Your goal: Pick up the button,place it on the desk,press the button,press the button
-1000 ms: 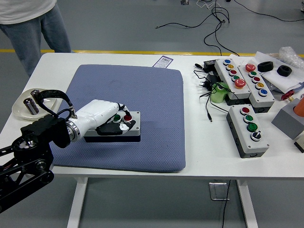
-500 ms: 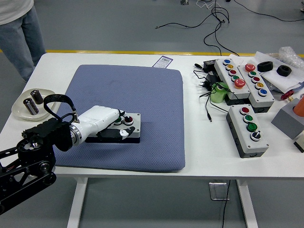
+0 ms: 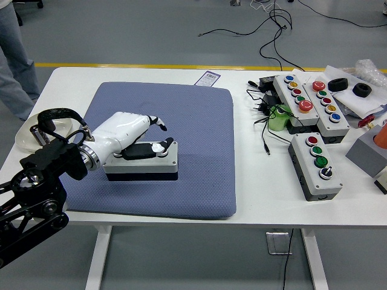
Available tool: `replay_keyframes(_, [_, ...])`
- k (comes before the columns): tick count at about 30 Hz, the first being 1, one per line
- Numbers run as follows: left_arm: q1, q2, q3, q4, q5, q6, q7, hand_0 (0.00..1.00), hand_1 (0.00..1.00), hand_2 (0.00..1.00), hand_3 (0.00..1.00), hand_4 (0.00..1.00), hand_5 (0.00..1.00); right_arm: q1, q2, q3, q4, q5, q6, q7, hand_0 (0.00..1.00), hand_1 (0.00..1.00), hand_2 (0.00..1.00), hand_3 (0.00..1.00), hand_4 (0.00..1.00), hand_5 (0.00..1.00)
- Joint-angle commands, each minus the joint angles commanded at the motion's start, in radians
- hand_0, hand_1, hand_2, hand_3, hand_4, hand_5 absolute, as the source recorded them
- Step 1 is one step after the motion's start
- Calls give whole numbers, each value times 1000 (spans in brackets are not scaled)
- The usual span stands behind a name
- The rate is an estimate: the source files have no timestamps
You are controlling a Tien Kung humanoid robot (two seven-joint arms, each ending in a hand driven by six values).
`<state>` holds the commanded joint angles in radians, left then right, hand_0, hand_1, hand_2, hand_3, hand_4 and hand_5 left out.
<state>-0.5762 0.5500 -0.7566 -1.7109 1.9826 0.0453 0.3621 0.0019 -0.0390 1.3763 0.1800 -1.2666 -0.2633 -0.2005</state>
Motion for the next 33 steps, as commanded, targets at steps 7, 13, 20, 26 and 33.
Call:
replay_keyframes(7, [-5, 8, -28, -31, 251, -30, -52, 141, 309, 347, 977, 909, 998, -2, 1, 5, 0, -6, 0, -2, 637, 697, 745, 646, 358, 146])
replay_keyframes(13, [0, -4, 14, 3, 286, -109, -89, 760, 864, 904, 998, 942, 971, -2, 2, 11, 0, -16, 0, -4, 637, 697, 744, 646, 358, 145])
replay_keyframes(20, [20, -46, 6, 129, 55, 126, -163, 947, 993, 998, 998, 925, 998, -5, 3, 13, 0, -18, 0, -1, 637, 697, 744, 646, 357, 146])
replay_keyframes(26, [17, -79, -27, 236, -186, 326, -350, 936, 980, 998, 998, 800, 998, -3, 2, 14, 0, -22, 0, -1, 638, 697, 744, 646, 358, 145])
replay_keyframes(33, [9, -103, -118, 366, -478, 327, -552, 858, 902, 931, 964, 749, 998, 1, 3, 16, 0, -23, 0, -2, 638, 697, 744, 646, 358, 145])
